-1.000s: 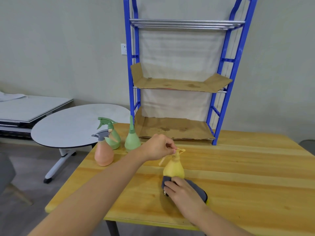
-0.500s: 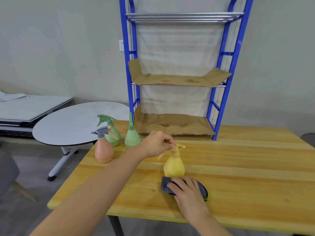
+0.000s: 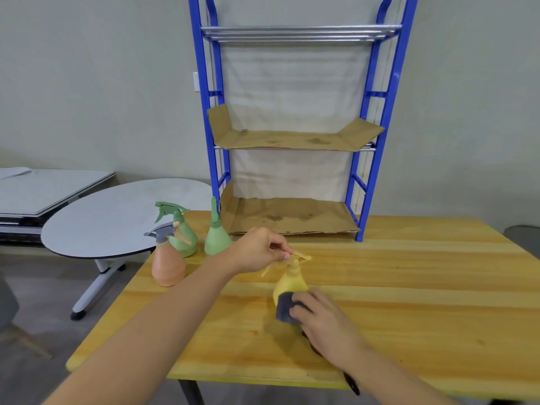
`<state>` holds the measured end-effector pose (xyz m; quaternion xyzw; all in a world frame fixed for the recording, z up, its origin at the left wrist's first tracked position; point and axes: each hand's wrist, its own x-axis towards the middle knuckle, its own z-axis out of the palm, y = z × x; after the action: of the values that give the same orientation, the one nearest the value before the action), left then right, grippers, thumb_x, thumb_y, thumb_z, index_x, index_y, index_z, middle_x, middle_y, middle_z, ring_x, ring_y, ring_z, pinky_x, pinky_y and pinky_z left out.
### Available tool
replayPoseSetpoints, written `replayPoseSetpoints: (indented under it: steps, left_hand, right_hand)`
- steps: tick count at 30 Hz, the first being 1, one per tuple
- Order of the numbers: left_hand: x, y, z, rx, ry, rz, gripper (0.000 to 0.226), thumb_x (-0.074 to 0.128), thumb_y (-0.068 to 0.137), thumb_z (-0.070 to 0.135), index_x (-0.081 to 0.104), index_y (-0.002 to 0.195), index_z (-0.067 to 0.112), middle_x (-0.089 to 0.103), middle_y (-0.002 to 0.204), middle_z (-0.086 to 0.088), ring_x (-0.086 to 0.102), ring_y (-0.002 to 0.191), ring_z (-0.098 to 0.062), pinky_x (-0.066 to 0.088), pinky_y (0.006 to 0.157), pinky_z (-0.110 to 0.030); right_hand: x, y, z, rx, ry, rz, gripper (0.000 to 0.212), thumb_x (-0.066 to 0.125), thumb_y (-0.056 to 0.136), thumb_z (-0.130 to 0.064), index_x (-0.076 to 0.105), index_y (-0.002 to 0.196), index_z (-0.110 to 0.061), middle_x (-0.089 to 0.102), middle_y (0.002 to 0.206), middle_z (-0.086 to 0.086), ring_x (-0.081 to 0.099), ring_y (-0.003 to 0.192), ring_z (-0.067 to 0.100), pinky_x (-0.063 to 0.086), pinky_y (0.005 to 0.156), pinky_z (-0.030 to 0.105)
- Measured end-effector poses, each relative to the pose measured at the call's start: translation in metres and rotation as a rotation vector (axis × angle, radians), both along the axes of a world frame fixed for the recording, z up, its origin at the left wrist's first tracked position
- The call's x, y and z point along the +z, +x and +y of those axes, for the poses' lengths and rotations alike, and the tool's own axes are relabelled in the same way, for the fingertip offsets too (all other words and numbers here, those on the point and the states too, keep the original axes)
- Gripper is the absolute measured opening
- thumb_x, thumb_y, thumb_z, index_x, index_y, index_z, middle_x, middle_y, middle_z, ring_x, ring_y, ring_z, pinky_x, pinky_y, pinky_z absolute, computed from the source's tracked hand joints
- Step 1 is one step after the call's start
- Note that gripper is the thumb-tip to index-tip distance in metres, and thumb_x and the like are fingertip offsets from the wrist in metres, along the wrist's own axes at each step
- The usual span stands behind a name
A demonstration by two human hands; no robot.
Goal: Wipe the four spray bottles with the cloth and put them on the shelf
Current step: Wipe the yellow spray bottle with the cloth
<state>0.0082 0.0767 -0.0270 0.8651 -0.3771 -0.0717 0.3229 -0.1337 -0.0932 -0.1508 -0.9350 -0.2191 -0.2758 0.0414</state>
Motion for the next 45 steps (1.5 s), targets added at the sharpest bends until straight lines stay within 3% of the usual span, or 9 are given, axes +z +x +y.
replayPoseSetpoints:
  steps: [5,9,14,20,26,29,39,42,45]
  left_hand:
    - [0.000,-0.001,-0.001,-0.016,-0.019,0.002,0.010,0.074,0.091,0.021,0.080,0.100,0.021,0.072,0.079,0.014,0.055,0.060,0.012,0.038,0.059,-0.004]
    - [-0.001,0.001,-0.001,0.007,-0.002,0.038,0.008,0.075,0.090,0.028,0.079,0.090,0.034,0.078,0.094,0.001,0.057,0.069,-0.007,0.054,0.070,-0.035]
    - [0.000,0.001,0.000,-0.009,-0.019,0.002,0.009,0.075,0.091,0.025,0.080,0.098,0.025,0.074,0.081,0.013,0.054,0.060,0.009,0.040,0.061,-0.010]
    - [-0.004,0.004,0.001,-0.008,-0.016,0.017,0.009,0.074,0.091,0.026,0.080,0.098,0.027,0.077,0.084,-0.004,0.046,0.056,-0.006,0.042,0.057,-0.020]
    - [-0.002,0.004,0.002,-0.022,-0.032,0.022,0.009,0.074,0.092,0.025,0.080,0.099,0.025,0.077,0.088,0.006,0.057,0.065,0.007,0.042,0.061,-0.008]
    - [-0.003,0.007,0.003,-0.005,-0.025,0.031,0.007,0.075,0.091,0.028,0.079,0.093,0.033,0.078,0.088,0.001,0.055,0.066,-0.006,0.050,0.065,-0.028]
    - [-0.003,0.010,0.007,0.017,-0.025,0.029,0.008,0.074,0.091,0.025,0.081,0.095,0.023,0.069,0.072,0.025,0.056,0.064,0.008,0.042,0.063,-0.011]
    - [-0.002,0.010,0.009,0.021,-0.028,0.034,0.006,0.074,0.092,0.025,0.080,0.093,0.024,0.068,0.072,0.023,0.056,0.061,0.009,0.040,0.060,-0.008]
    - [-0.002,0.008,0.006,0.022,-0.035,0.041,0.006,0.074,0.092,0.026,0.079,0.092,0.027,0.074,0.079,0.011,0.051,0.057,0.001,0.039,0.056,-0.009]
  right_hand:
    - [0.025,0.015,-0.006,-0.040,0.141,-0.134,0.027,0.072,0.075,0.001,0.063,0.097,-0.013,0.061,0.118,0.001,0.055,0.105,0.026,0.049,0.083,0.038]
    - [-0.007,-0.002,-0.006,0.113,-0.150,-0.002,0.021,0.075,0.077,-0.011,0.063,0.092,-0.021,0.058,0.116,-0.007,0.048,0.108,0.020,0.049,0.082,0.038]
    - [0.033,0.020,-0.013,-0.001,0.102,-0.154,0.028,0.071,0.076,-0.001,0.067,0.102,-0.011,0.063,0.120,0.003,0.056,0.110,0.026,0.049,0.091,0.035]
    - [-0.015,-0.001,-0.009,0.170,-0.219,0.084,0.009,0.065,0.088,-0.019,0.060,0.094,-0.024,0.059,0.112,-0.011,0.047,0.105,0.016,0.050,0.080,0.035]
    - [0.025,0.017,-0.018,0.004,0.257,-0.169,0.024,0.070,0.078,0.006,0.067,0.100,-0.003,0.062,0.117,0.006,0.057,0.106,0.023,0.048,0.093,0.030]
    - [-0.005,0.001,-0.014,0.041,0.126,-0.031,0.031,0.078,0.072,0.003,0.065,0.097,-0.010,0.058,0.118,0.000,0.056,0.102,0.022,0.053,0.083,0.034]
    - [0.033,0.012,-0.023,-0.150,0.314,0.251,0.042,0.064,0.081,0.001,0.058,0.118,-0.019,0.060,0.120,-0.003,0.055,0.112,0.020,0.038,0.093,0.020]
    - [0.020,-0.001,-0.030,-0.217,0.280,0.513,0.053,0.058,0.091,-0.013,0.038,0.133,-0.037,0.058,0.125,-0.009,0.055,0.112,0.017,0.046,0.089,0.029]
    - [0.019,-0.005,-0.030,-0.195,0.311,0.445,0.053,0.057,0.092,-0.015,0.036,0.135,-0.039,0.051,0.135,-0.013,0.053,0.117,0.016,0.048,0.090,0.031]
